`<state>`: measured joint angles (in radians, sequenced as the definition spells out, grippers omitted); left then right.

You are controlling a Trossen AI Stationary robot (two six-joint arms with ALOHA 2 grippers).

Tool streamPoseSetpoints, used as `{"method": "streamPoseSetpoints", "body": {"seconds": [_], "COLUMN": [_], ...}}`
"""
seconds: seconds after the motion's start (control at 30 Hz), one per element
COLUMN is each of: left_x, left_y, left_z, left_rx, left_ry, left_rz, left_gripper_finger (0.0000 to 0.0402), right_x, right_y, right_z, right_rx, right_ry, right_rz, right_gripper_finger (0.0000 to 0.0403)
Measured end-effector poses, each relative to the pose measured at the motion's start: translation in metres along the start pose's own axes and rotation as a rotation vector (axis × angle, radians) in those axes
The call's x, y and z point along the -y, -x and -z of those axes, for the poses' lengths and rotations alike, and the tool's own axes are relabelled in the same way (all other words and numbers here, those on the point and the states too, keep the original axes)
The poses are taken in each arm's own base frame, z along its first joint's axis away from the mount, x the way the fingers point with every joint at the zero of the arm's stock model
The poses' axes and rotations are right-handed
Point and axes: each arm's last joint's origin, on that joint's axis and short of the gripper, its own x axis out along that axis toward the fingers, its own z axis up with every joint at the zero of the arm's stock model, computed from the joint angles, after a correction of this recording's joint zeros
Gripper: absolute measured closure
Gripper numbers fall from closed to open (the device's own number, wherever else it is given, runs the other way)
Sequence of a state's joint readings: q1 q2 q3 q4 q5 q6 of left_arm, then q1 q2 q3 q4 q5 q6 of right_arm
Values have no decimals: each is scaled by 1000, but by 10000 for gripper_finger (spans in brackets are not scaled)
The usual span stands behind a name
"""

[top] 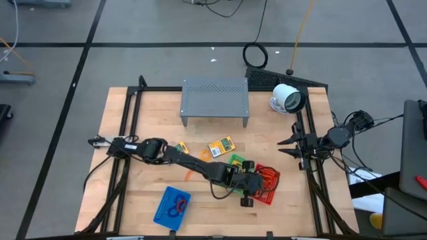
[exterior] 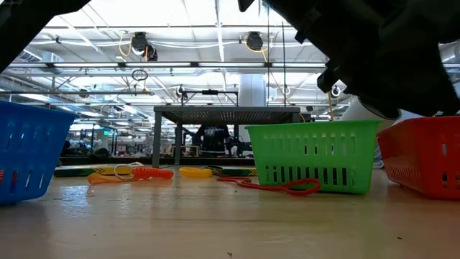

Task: Pick & Place Office Desk Supplies
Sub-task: Put the red rubber band into the red bin, then put the orange spring rubberband band into the blue bin

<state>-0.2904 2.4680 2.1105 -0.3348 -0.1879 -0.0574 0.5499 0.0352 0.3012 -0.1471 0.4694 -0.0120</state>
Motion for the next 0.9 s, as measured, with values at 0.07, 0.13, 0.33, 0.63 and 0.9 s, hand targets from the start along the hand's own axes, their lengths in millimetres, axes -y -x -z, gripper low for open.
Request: {"method": "streamPoseSetpoints", "body": {"seconds": [0.07, 0.13, 0.33, 0.63, 0.9], "left_x": [3, 6, 14, 21, 23], "left_y": [1, 1, 7, 33, 46], "left_z": [0, 0, -2, -19, -24], "left_rx": [4, 4, 14, 44, 33], "left_ry": [-12, -31, -97, -160, -198], "left_rz": [2, -13, -105, -180, -230], "left_gripper_finger": [262, 239, 195, 183, 183], "right_x": [0, 0, 0, 0, 0], "right_y": [0, 0, 0, 0, 0], "right_z": [0, 0, 0, 0, 0], "right_rx": [0, 0, 0, 1, 0], "right_ry": [0, 0, 0, -1, 0], "right_rz": [1, 0, 0, 0, 0], "right_gripper_finger": [309, 309, 308, 308, 307]}}
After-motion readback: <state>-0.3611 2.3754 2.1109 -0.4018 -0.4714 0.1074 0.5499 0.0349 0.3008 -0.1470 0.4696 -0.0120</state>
